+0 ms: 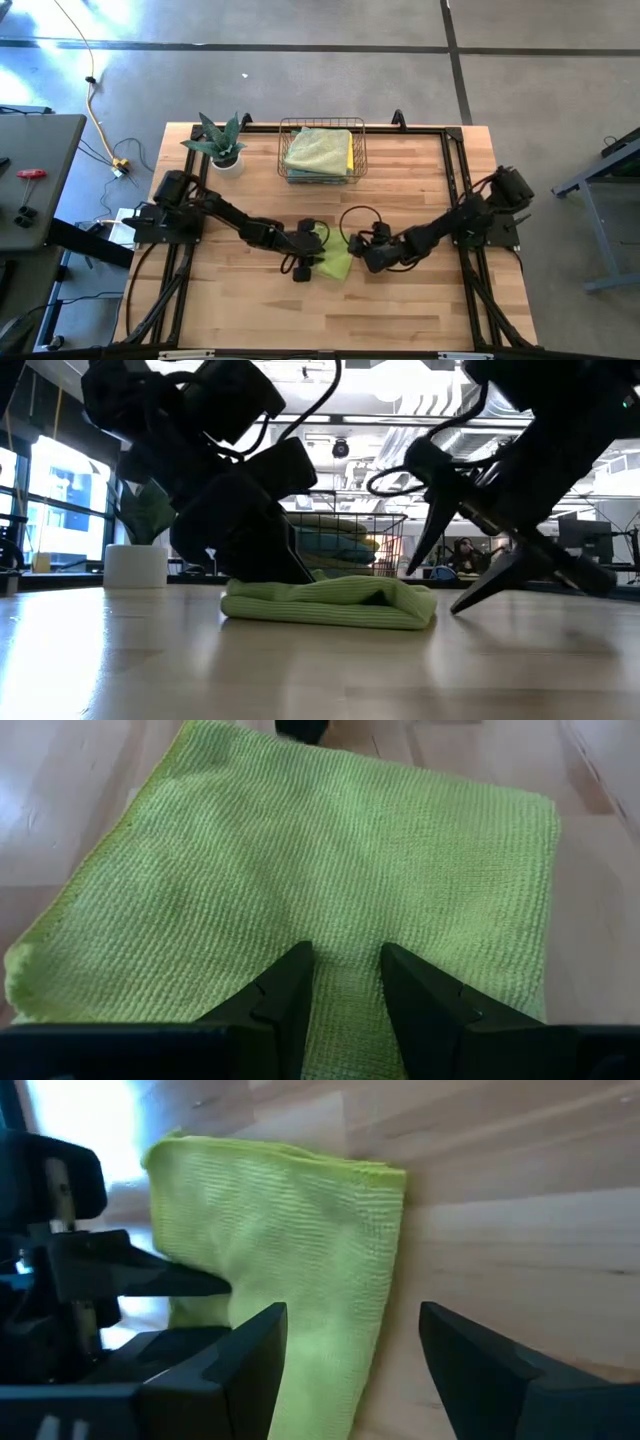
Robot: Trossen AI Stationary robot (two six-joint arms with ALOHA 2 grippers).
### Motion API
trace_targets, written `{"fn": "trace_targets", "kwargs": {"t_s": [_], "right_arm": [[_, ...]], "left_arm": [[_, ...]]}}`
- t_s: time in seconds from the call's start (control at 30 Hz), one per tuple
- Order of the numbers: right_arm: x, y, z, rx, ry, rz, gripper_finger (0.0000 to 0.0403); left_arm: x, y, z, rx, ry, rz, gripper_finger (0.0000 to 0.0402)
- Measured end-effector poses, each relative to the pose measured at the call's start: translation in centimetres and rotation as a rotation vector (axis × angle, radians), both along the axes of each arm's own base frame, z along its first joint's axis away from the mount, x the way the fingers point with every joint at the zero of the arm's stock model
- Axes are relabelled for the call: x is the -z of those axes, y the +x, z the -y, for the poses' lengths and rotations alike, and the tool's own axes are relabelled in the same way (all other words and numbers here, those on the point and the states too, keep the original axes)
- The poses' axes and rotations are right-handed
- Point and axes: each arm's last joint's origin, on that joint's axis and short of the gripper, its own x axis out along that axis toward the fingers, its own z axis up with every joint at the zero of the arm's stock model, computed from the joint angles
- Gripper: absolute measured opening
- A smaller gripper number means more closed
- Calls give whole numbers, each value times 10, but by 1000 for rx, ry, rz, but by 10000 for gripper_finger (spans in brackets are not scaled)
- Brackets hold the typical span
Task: Fold microfiber towels
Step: Put the green microfiber cloth into the basket
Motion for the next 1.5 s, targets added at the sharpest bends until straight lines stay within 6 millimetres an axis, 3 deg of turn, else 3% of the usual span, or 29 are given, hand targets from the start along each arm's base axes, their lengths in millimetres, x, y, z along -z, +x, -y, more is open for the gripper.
{"fn": "trace_targets", "kwargs": {"t_s": [0.23,0.6,0.83,1.07,1.33,1.5], "right_arm": [[18,12,-3,22,9,56,223],[19,11,-7,2,-7,63,222],[21,19,5,-55,-20,50,204],[23,19,7,-71,-33,38,156],[24,19,11,-20,-107,41,13],[20,20,11,-35,-121,54,6]], "left_arm": [[-2,4,2,19,4,74,115],[-2,4,1,19,1,69,115],[-2,4,1,19,1,72,115],[-2,4,1,-10,-21,76,115],[-3,6,1,-38,-48,102,115],[-13,6,1,-102,-126,130,115]]}}
